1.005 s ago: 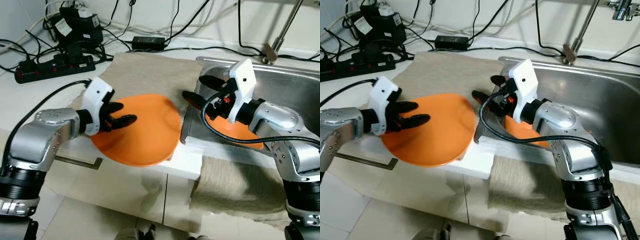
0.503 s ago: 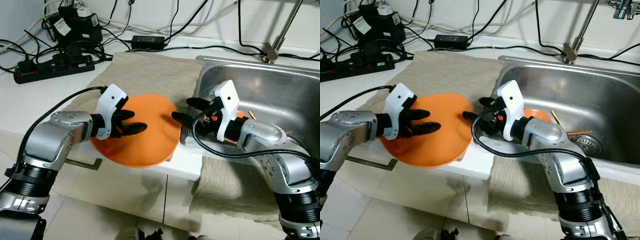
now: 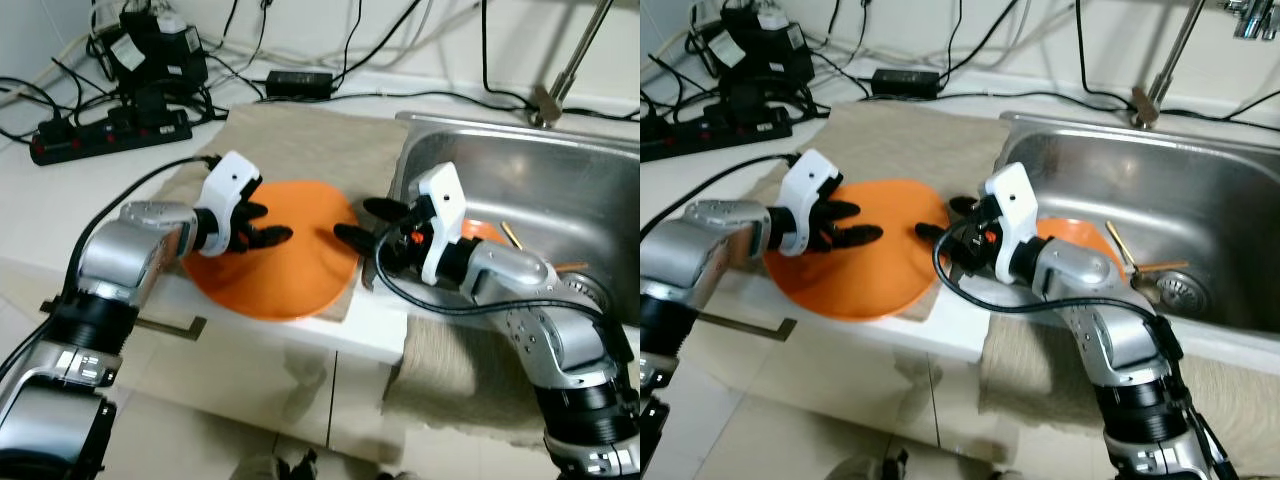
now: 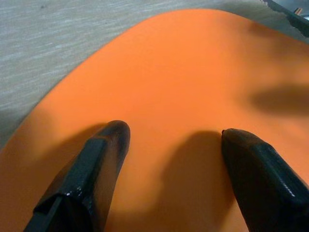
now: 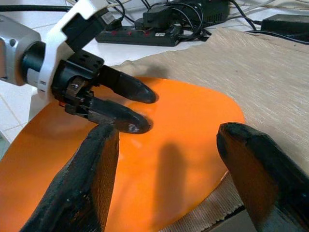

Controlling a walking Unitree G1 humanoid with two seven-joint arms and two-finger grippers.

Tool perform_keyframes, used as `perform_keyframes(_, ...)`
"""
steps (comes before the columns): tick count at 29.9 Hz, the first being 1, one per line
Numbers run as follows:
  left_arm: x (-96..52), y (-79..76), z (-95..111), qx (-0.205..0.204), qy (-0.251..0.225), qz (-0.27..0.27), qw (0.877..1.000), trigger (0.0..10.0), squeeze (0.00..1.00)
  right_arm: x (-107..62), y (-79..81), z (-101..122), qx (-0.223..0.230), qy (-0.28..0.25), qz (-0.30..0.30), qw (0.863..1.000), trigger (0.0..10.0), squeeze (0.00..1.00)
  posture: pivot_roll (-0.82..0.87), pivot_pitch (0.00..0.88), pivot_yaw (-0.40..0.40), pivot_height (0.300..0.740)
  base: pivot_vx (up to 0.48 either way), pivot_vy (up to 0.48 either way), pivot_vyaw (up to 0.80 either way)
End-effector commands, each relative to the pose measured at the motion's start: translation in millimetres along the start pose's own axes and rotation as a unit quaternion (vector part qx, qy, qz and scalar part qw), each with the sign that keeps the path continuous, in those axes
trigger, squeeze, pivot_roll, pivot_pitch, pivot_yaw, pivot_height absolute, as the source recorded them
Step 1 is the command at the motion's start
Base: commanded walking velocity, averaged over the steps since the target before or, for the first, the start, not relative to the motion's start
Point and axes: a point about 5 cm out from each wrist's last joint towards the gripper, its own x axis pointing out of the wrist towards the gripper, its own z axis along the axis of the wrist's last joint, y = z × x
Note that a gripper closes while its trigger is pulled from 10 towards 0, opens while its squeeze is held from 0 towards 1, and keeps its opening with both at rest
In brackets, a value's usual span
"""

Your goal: Kitchen organization

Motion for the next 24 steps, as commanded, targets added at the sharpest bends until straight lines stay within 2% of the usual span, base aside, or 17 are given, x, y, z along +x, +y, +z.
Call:
perform_keyframes(1,2.1,4.4,0.9,0.006,0.007,0.008,1.0,10.0,0.0,2.1,0.0,1.0,-0.005,-0.003,-0.002,1.0,10.0,0.0,0.05,0.028,0.059,0.74,0.0,0.0,0.0)
perform_keyframes(10,19.4,12.7,4.1,0.003,0.009,0.011,1.0,10.0,0.0,6.1,1.0,-0.7,-0.007,-0.002,-0.003,1.0,10.0,0.0,0.04,0.036,0.065,0.74,0.0,0.0,0.0)
perform_keyframes(17,25.8,19.0,10.4,0.004,-0.009,0.028,1.0,10.0,0.0,8.7,0.2,-3.1,-0.01,0.0,-0.007,1.0,10.0,0.0,0.04,0.04,0.064,0.74,0.0,0.0,0.0)
perform_keyframes(20,25.7,19.8,17.1,0.008,-0.026,0.03,0.999,10.0,0.0,9.3,0.3,-3.0,-0.012,-0.001,-0.008,1.0,10.0,0.0,0.03,0.041,0.064,0.74,0.0,0.0,0.0)
perform_keyframes(22,16.5,26.4,37.6,0.018,-0.073,0.052,0.996,10.0,0.0,10.3,0.6,-2.6,-0.013,-0.003,-0.009,1.0,10.0,0.0,0.04,0.045,0.064,0.74,0.0,0.0,0.0)
perform_keyframes(24,16.5,26.4,37.6,0.018,-0.073,0.052,0.996,10.0,0.0,10.3,0.6,-2.6,-0.013,-0.003,-0.009,1.0,10.0,0.0,0.04,0.045,0.064,0.74,0.0,0.0,0.0)
